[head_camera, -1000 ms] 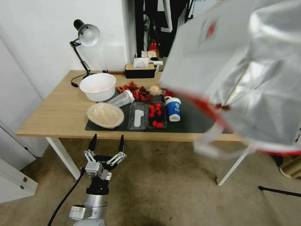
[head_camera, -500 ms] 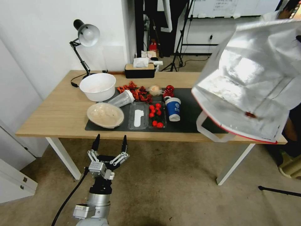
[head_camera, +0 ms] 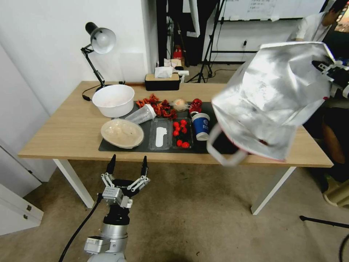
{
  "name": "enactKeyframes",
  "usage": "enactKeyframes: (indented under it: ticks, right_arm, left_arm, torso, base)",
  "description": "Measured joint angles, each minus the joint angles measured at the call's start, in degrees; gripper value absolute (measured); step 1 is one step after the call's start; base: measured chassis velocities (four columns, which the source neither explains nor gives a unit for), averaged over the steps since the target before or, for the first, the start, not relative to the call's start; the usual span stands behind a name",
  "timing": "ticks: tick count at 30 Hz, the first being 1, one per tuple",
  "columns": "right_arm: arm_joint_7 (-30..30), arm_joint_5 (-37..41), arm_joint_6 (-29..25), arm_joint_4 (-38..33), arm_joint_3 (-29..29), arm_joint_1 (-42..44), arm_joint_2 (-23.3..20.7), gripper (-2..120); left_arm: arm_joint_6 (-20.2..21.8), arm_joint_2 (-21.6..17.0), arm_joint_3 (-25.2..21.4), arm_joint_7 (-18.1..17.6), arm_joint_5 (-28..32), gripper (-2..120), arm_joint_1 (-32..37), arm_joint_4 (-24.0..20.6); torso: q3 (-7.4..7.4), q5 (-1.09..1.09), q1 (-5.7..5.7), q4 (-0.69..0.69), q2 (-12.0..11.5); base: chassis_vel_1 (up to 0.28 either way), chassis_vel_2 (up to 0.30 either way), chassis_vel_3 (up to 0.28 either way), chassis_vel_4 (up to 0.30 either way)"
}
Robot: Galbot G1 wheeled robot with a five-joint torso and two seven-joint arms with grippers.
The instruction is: Pick up the food delivery bag from the floor and place it on the table.
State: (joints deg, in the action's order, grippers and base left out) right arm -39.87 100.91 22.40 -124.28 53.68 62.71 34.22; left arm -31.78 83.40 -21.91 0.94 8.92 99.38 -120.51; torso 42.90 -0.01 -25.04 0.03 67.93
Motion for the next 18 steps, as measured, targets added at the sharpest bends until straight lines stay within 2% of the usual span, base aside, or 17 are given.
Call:
enactKeyframes:
  ticks: [1, 6, 9, 11, 12, 18]
  right_arm:
    - [0.0, 0.0, 0.0, 0.0, 0.0, 0.0, 0.0, 0]
    - [-7.7, -0.7, 6.3, 1.4, -0.4, 2.2, 2.5, 0]
    - [-7.8, -1.1, 7.9, 2.4, -0.4, 2.8, 3.1, 0]
    - [-5.6, -1.6, 8.6, 3.4, -0.4, 3.3, 3.1, 11]
    - [-5.6, -1.6, 8.6, 3.4, -0.4, 3.3, 3.1, 11]
    - [-0.8, -2.6, 10.9, 6.3, 0.4, 3.5, 1.5, 35]
  left_arm:
    - [0.0, 0.0, 0.0, 0.0, 0.0, 100, 0.0, 0.0]
    - [0.1, 1.0, 0.0, 0.7, 0.0, 100, 0.0, -0.3]
    - [0.3, 1.8, 0.2, 1.2, -0.2, 100, -0.1, -0.3]
    - [0.6, 2.8, 0.8, 1.4, -0.7, 100, -0.1, -0.3]
    - [0.6, 2.8, 0.8, 1.4, -0.7, 100, -0.1, -0.3]
    - [1.2, 4.8, 2.2, 0.8, -2.6, 100, -0.2, 0.7]
  torso:
    - [0.00, 0.00, 0.00, 0.00, 0.0]
    - [-0.01, 0.02, 0.01, -0.05, 0.0]
    - [-0.01, 0.02, 0.01, -0.03, 0.0]
    - [-0.01, 0.02, 0.01, -0.03, 0.0]
    - [-0.01, 0.02, 0.01, -0.03, 0.0]
    - [-0.01, 0.01, 0.01, -0.02, 0.0]
  base:
    - [0.000, 0.000, 0.000, 0.000]
    - [0.000, 0.000, 0.000, 0.000]
    - [0.000, 0.000, 0.000, 0.000]
    - [0.000, 0.000, 0.000, 0.000]
    - [0.000, 0.000, 0.000, 0.000]
    - [0.000, 0.000, 0.000, 0.000]
